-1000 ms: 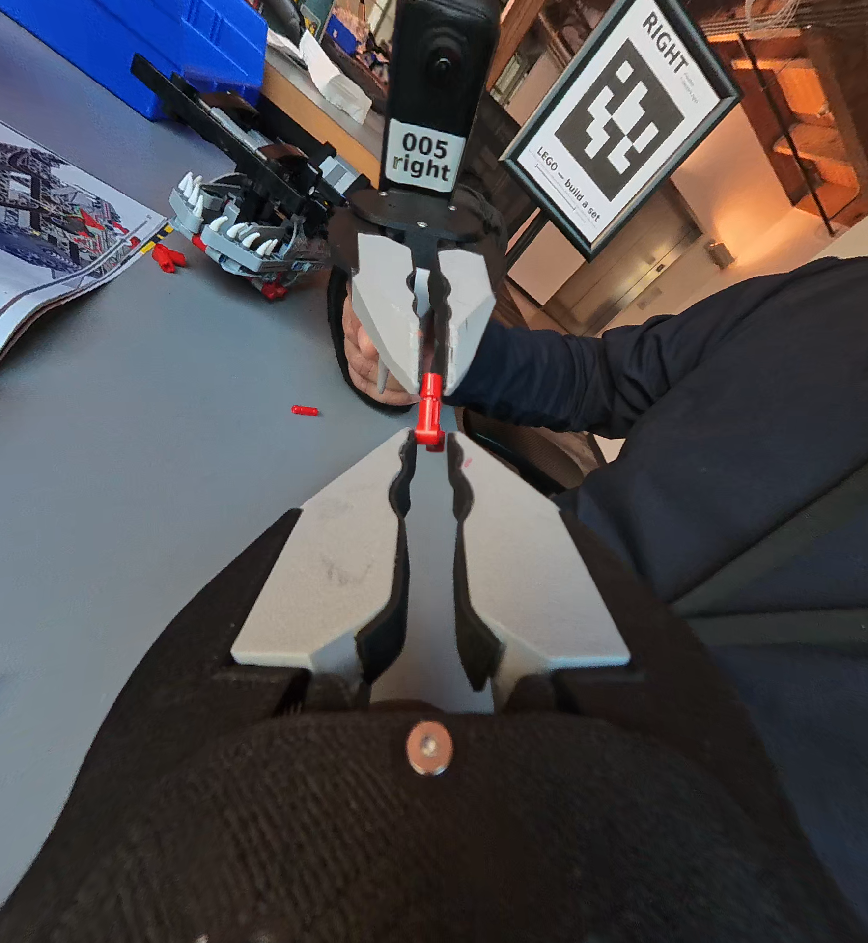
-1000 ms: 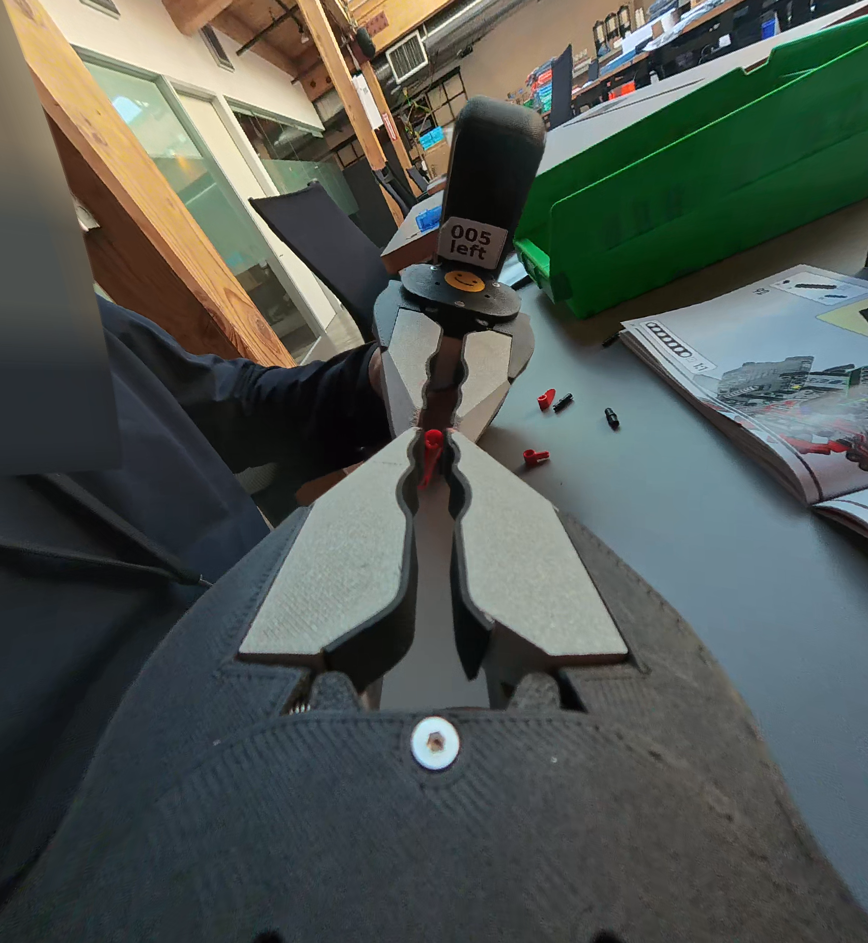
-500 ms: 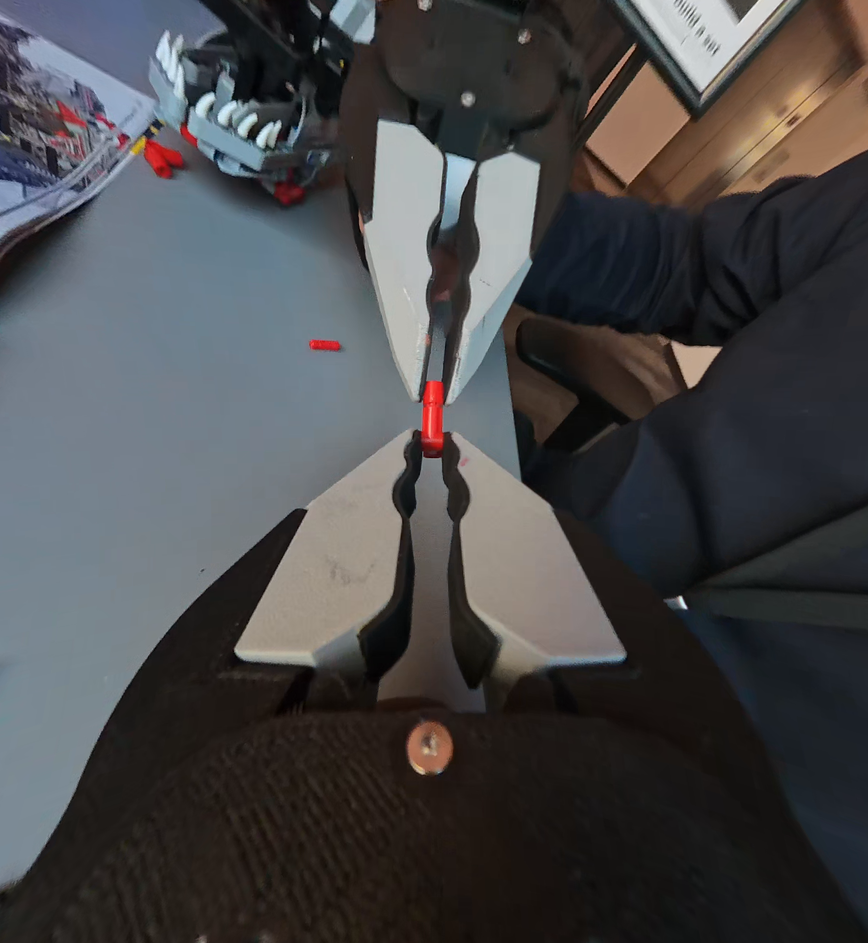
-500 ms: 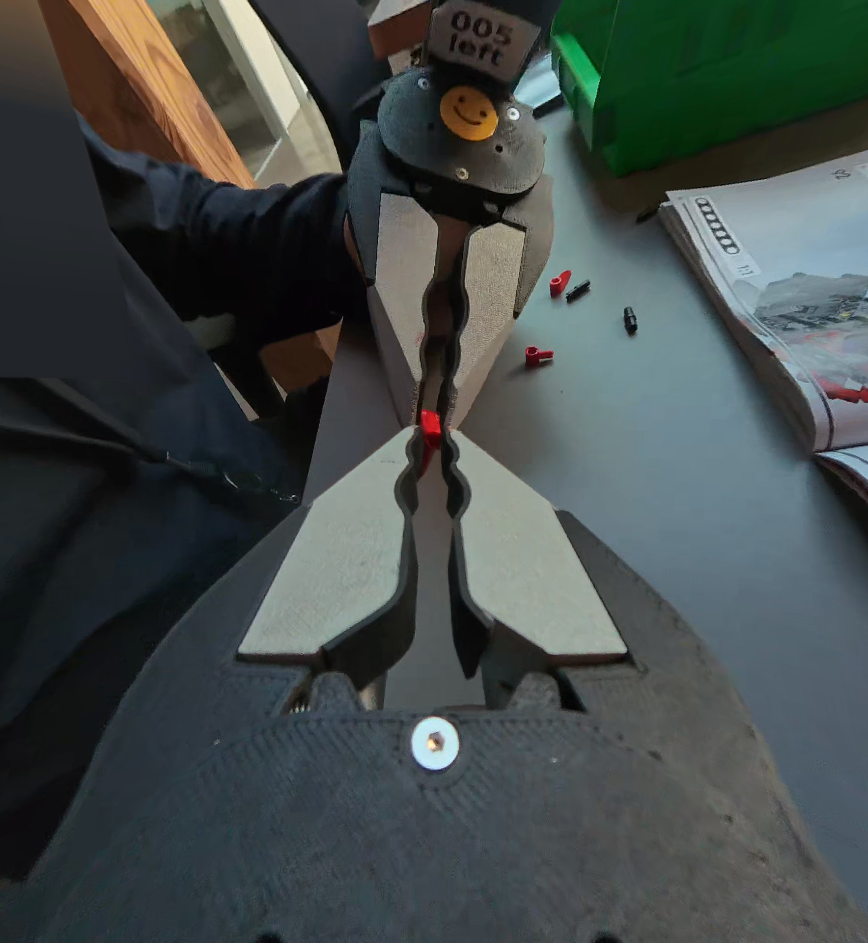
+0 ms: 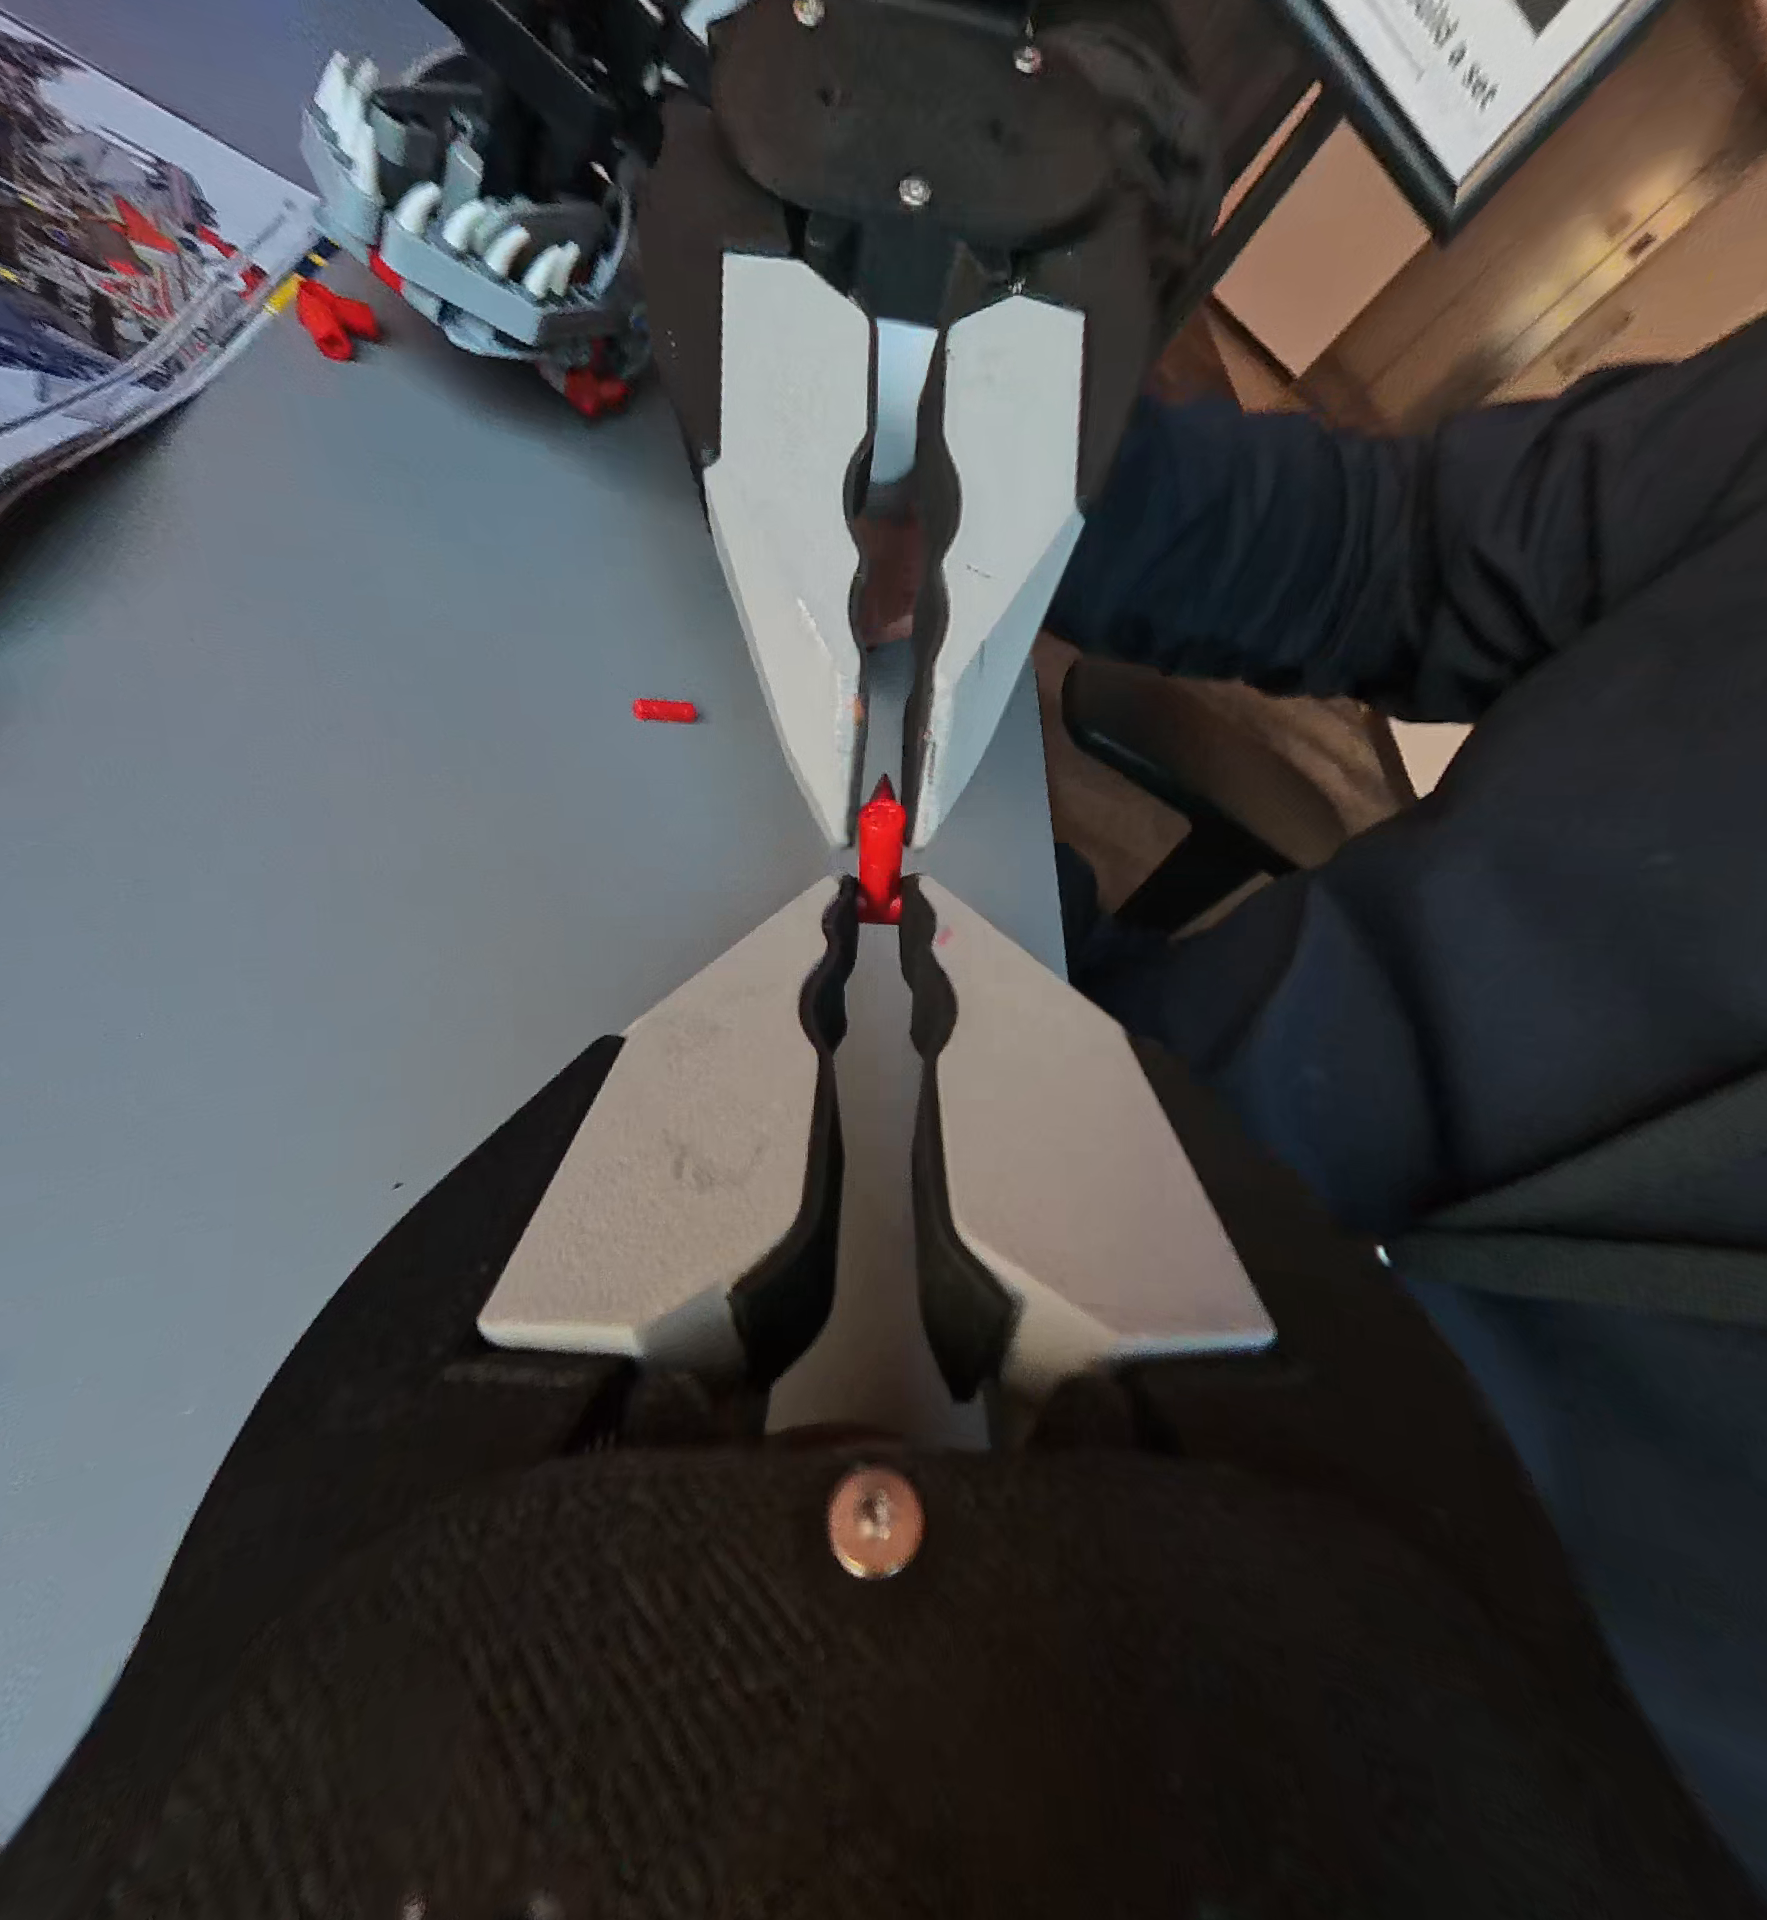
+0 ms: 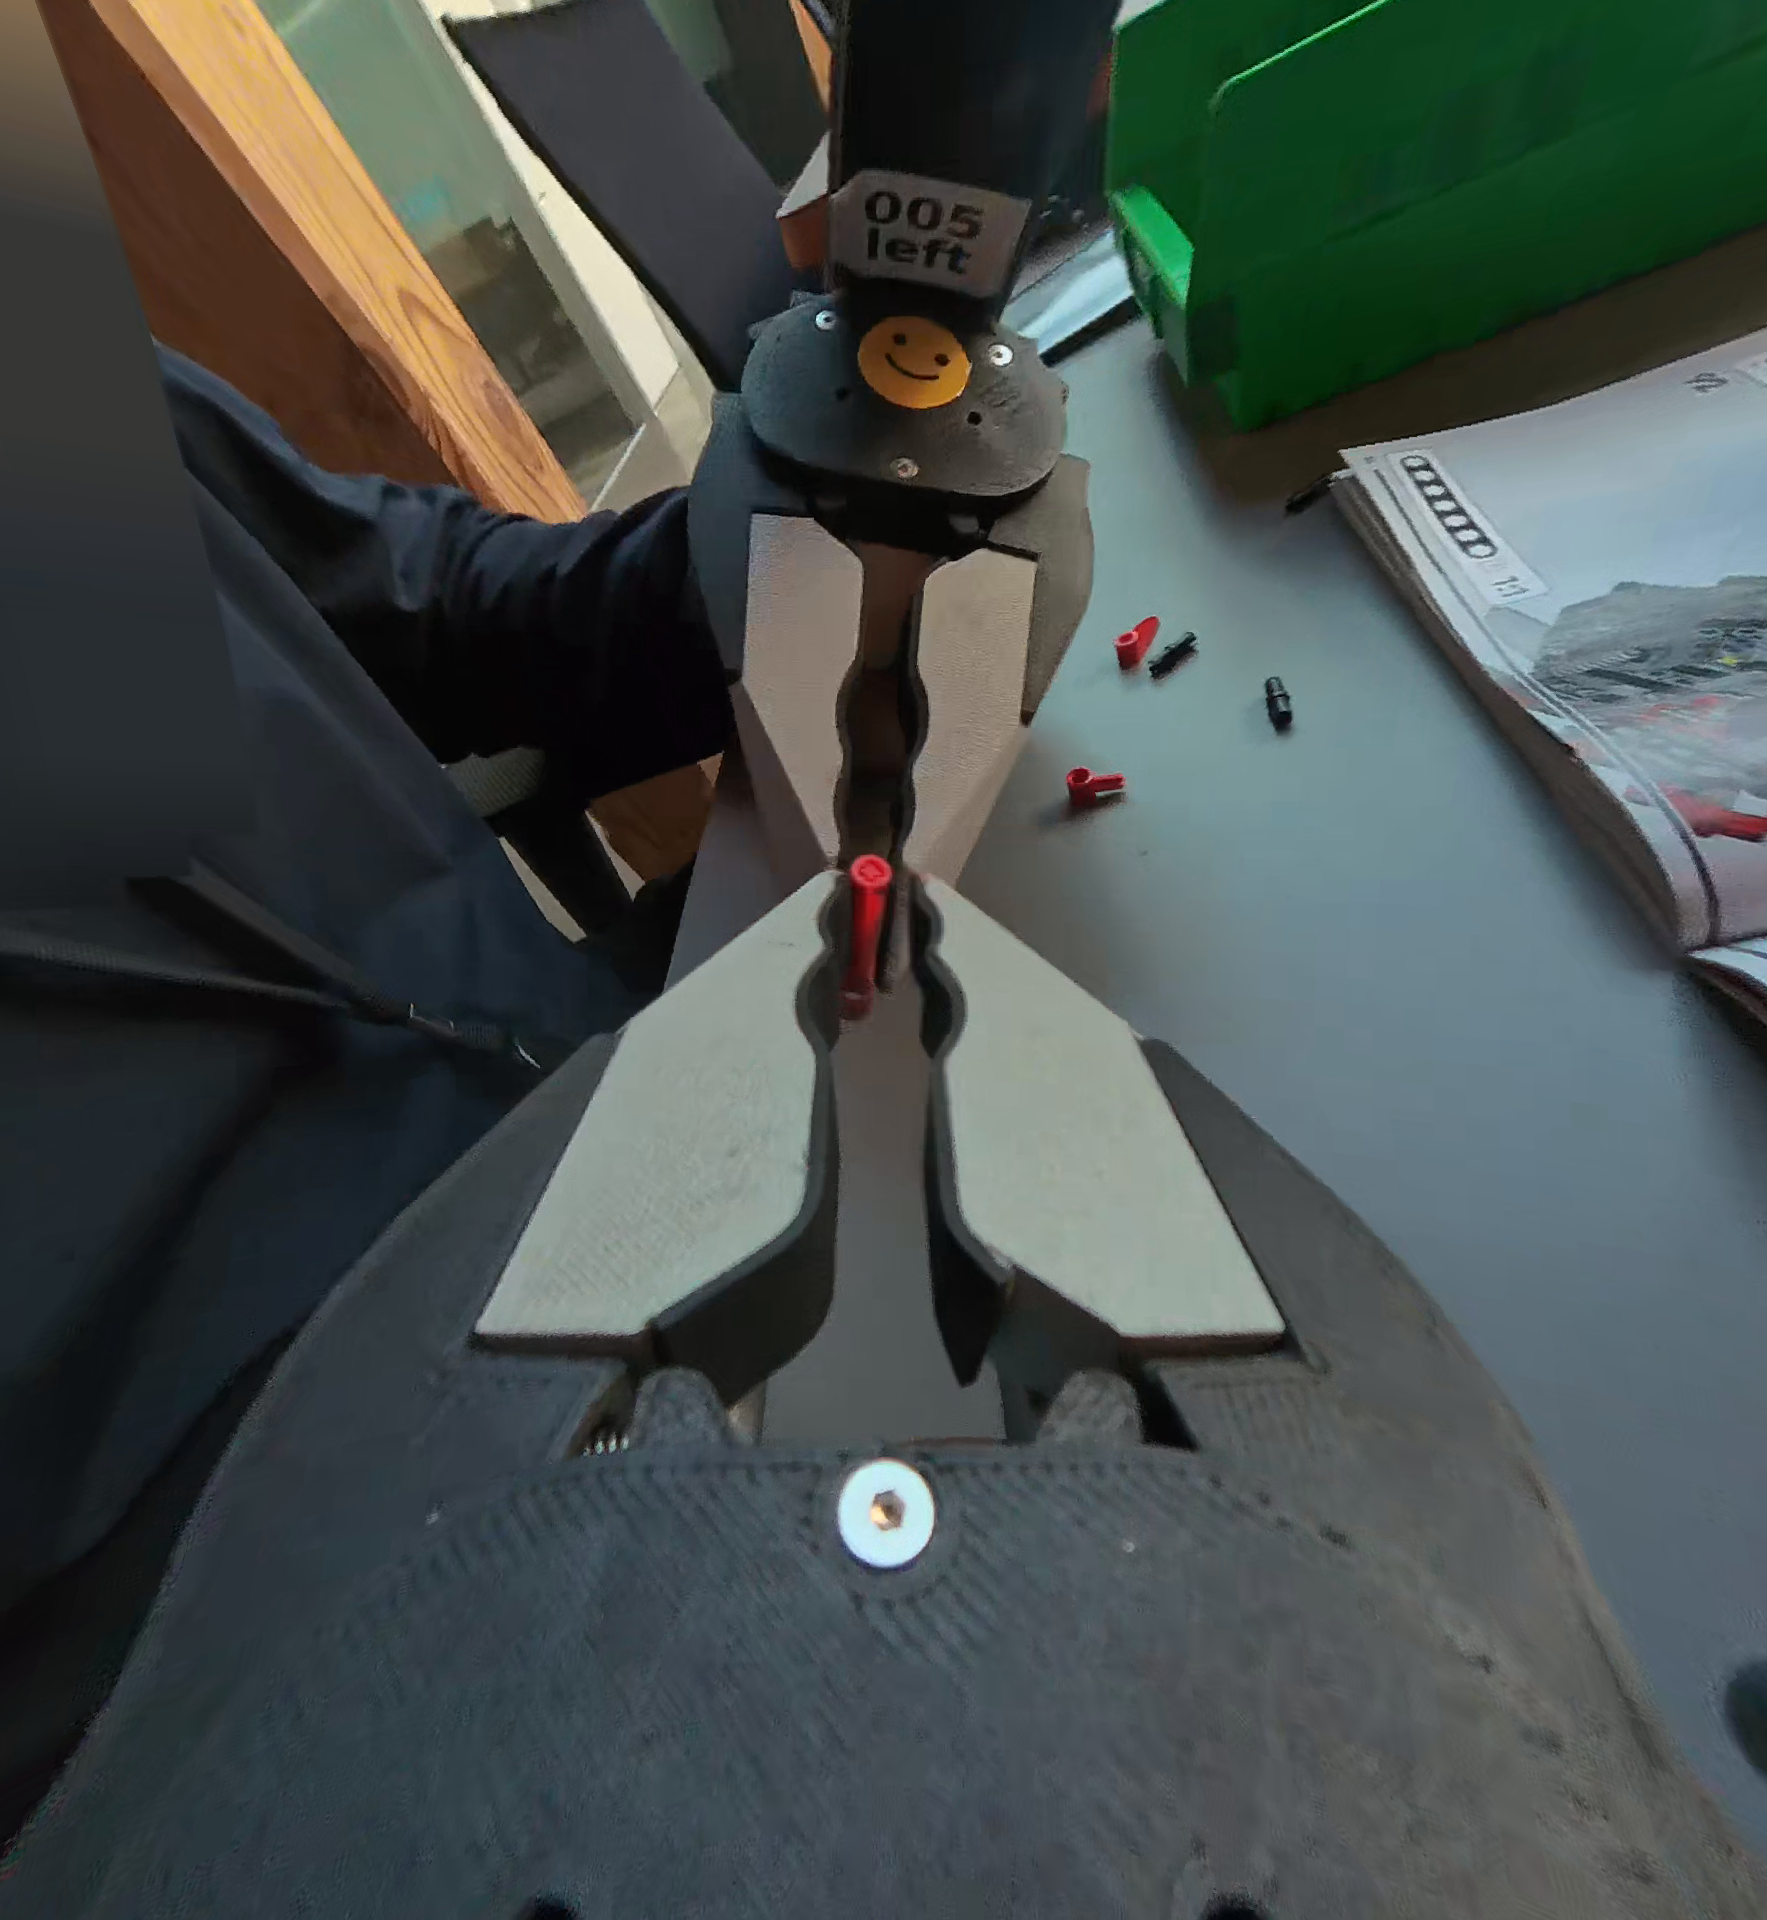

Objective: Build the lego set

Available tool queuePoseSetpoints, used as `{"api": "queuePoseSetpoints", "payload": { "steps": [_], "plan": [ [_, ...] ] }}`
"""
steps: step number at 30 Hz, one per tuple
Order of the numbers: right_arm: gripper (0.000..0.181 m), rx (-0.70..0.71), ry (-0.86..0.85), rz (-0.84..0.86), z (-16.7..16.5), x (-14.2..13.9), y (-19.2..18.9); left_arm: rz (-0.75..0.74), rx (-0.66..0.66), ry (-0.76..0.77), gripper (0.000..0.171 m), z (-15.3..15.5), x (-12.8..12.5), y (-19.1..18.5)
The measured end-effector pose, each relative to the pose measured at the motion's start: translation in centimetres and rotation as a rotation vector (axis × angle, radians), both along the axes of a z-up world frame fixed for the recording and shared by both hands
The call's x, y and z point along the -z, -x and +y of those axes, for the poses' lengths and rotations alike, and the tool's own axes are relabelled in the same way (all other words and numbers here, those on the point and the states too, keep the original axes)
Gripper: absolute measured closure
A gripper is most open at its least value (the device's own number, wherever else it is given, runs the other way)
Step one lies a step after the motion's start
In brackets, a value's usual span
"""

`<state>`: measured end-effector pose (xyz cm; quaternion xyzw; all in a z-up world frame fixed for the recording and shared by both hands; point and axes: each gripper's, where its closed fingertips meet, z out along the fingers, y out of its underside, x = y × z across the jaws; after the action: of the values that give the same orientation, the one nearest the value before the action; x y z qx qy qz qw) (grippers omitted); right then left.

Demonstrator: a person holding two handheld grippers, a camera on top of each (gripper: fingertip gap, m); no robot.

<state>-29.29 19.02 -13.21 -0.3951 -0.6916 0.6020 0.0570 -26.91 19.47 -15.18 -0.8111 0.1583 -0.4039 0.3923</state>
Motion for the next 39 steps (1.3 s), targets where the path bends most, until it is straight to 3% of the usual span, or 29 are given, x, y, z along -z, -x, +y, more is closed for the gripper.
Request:
{"api": "queuePoseSetpoints", "payload": {
  "steps": [3,7,11,18,24,27,31,35,39],
  "plan": [
    [0.164,0.057,0.027,-0.029,1.4,0.0,0.2,-0.053,-0.045,0.028,0.167,0.5,-0.1,0.8],
    [0.157,0.127,-0.078,-0.024,2.8,0.5,-1.0,0.102,-0.102,0.158,0.167,0.0,2.8,2.2],
    [0.153,0.162,-0.109,0.003,3.0,-0.2,-3.7,0.144,-0.162,0.201,0.166,0.3,3.6,3.1],
    [0.144,0.368,-0.395,0.009,6.1,2.3,-5.0,0.2,-0.123,0.168,0.166,0.4,3.7,3.2],
    [0.14,0.464,-0.553,0.12,8.3,-0.2,-5.1,0.175,-0.106,0.181,0.166,0.4,3.7,4.0],
    [0.14,0.507,-0.655,0.197,9.8,-3.4,-5.3,0.148,-0.079,0.197,0.166,0.3,3.6,4.0],
    [0.131,0.545,-0.72,0.18,13.3,-6.8,-5.2,0.113,-0.058,0.211,0.166,0.3,3.5,3.9],
    [0.125,0.537,-0.866,0.086,17.3,-6.1,-4.5,0.109,-0.065,0.207,0.166,0.3,3.4,4.0],
    [0.121,0.481,-0.792,-0.041,18.5,-4.0,-4.6,0.089,-0.061,0.185,0.166,0.3,3.0,3.9]
  ]
}}
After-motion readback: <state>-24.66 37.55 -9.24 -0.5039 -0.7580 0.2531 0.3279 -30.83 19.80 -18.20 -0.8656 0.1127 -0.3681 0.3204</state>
